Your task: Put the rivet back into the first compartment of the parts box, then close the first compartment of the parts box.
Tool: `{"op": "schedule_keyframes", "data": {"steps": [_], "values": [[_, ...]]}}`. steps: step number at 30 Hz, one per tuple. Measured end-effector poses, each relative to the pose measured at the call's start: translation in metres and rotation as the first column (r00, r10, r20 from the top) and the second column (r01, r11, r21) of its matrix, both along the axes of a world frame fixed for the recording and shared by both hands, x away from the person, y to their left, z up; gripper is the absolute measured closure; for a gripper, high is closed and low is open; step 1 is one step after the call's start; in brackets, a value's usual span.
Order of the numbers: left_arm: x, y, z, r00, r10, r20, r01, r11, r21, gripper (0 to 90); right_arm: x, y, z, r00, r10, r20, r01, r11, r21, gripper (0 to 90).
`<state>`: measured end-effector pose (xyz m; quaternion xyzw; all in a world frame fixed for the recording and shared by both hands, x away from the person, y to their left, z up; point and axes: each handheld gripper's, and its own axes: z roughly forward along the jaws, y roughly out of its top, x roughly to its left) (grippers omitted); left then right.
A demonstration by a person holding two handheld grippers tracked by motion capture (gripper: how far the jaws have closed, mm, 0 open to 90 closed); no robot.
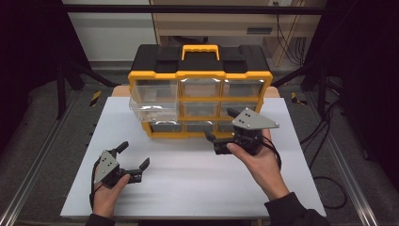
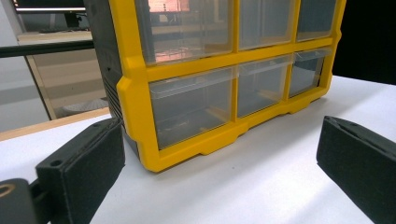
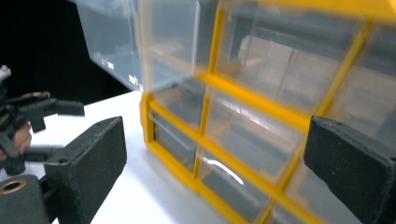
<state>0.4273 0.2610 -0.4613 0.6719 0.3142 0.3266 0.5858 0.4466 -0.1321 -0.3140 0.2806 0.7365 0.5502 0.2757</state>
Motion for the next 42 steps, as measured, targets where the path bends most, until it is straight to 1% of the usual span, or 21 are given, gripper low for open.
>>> {"op": "schedule_keyframes", "data": {"steps": [2, 3, 5, 7, 9, 11, 14, 18, 21, 24, 26, 28, 31, 34, 36, 39, 40, 42], "values": [[0.000, 0.001, 0.001, 1.0000, 0.002, 0.001, -0.002, 1.0000, -0.003, 1.0, -0.003, -0.007, -0.009, 1.0000, -0.002, 0.000, 0.002, 0.9998, -0.019, 6.0], [-0.001, 0.001, 0.001, 1.0000, 0.004, 0.003, -0.004, 1.0000, -0.005, 1.0, -0.004, -0.012, -0.015, 0.9999, -0.015, -0.003, 0.015, 0.9995, -0.027, 7.3], [-0.001, 0.002, 0.002, 1.0000, 0.008, 0.005, -0.007, 0.9999, -0.010, 1.0, -0.005, -0.020, -0.021, 0.9996, -0.027, -0.008, 0.027, 0.9995, -0.016, 7.9], [-0.001, 0.002, 0.002, 1.0000, 0.008, 0.003, -0.008, 0.9999, -0.010, 1.0, -0.005, -0.028, -0.028, 0.9992, -0.033, -0.025, 0.033, 0.9995, -0.005, 9.9], [-0.002, 0.002, 0.002, 1.0000, 0.004, 0.007, -0.004, 0.9999, -0.009, 1.0, -0.005, -0.037, -0.036, 0.9983, -0.045, -0.037, 0.045, 0.9990, 0.000, 9.8], [-0.002, 0.002, 0.003, 1.0000, 0.004, 0.009, -0.004, 0.9999, -0.009, 1.0, -0.006, -0.043, -0.041, 0.9979, -0.055, -0.034, 0.055, 0.9985, 0.003, 9.8], [-0.002, 0.003, 0.003, 1.0000, 0.004, -0.008, -0.004, 0.9999, -0.014, 1.1, -0.008, -0.055, -0.049, 0.9965, -0.080, -0.024, 0.081, 0.9967, 0.009, 10.4], [-0.003, 0.002, 0.004, 0.9999, 0.008, -0.009, -0.008, 0.9999, -0.012, 1.3, -0.015, -0.074, -0.063, 0.9917, -0.128, 0.008, 0.128, 0.9914, 0.028, 11.1], [-0.003, 0.002, 0.005, 0.9999, 0.007, -0.007, -0.007, 0.9999, -0.009, 1.5, -0.021, -0.089, -0.073, 0.9877, -0.155, 0.016, 0.155, 0.9869, 0.046, 11.0], [-0.003, 0.000, 0.007, 1.0000, 0.005, -0.001, -0.005, 0.9999, -0.014, 1.5, -0.024, -0.100, -0.083, 0.9832, -0.182, 0.014, 0.181, 0.9821, 0.052, 7.9], [-0.003, -0.001, 0.009, 1.0000, 0.003, -0.001, -0.003, 0.9999, -0.012, 1.6, -0.025, -0.106, -0.089, 0.9809, -0.195, 0.006, 0.194, 0.9794, 0.056, 5.8], [-0.002, -0.001, 0.011, 0.9999, 0.007, -0.008, -0.007, 0.9998, -0.020, 1.6, -0.025, -0.111, -0.096, 0.9771, -0.213, 0.003, 0.212, 0.9755, 0.058, 4.8], [-0.002, -0.002, 0.015, 0.9999, 0.016, -0.003, -0.016, 0.9994, -0.031, 2.2, -0.025, -0.114, -0.105, 0.9725, -0.232, 0.023, 0.230, 0.9713, 0.061, 4.6], [-0.004, -0.002, 0.018, 0.9999, 0.016, 0.007, -0.016, 0.9994, -0.030, 2.5, -0.025, -0.117, -0.112, 0.9715, -0.235, 0.033, 0.232, 0.9705, 0.066, 5.1], [-0.005, -0.002, 0.020, 0.9997, 0.025, 0.007, -0.025, 0.9987, -0.044, 2.7, -0.026, -0.119, -0.116, 0.9735, -0.228, 0.023, 0.226, 0.9718, 0.069, 5.4], [-0.006, -0.001, 0.024, 0.9994, 0.028, 0.018, -0.027, 0.9980, -0.058, 2.9, -0.027, -0.125, -0.121, 0.9758, -0.218, 0.013, 0.216, 0.9722, 0.089, 5.4], [-0.007, -0.001, 0.025, 0.9994, 0.028, 0.018, -0.027, 0.9977, -0.062, 3.0, -0.027, -0.128, -0.123, 0.9756, -0.219, 0.018, 0.216, 0.9709, 0.103, 5.4], [-0.008, -0.001, 0.027, 0.9994, 0.026, 0.024, -0.024, 0.9975, -0.066, 3.0, -0.028, -0.131, -0.125, 0.9777, -0.209, 0.025, 0.205, 0.9724, 0.112, 5.4]]}}
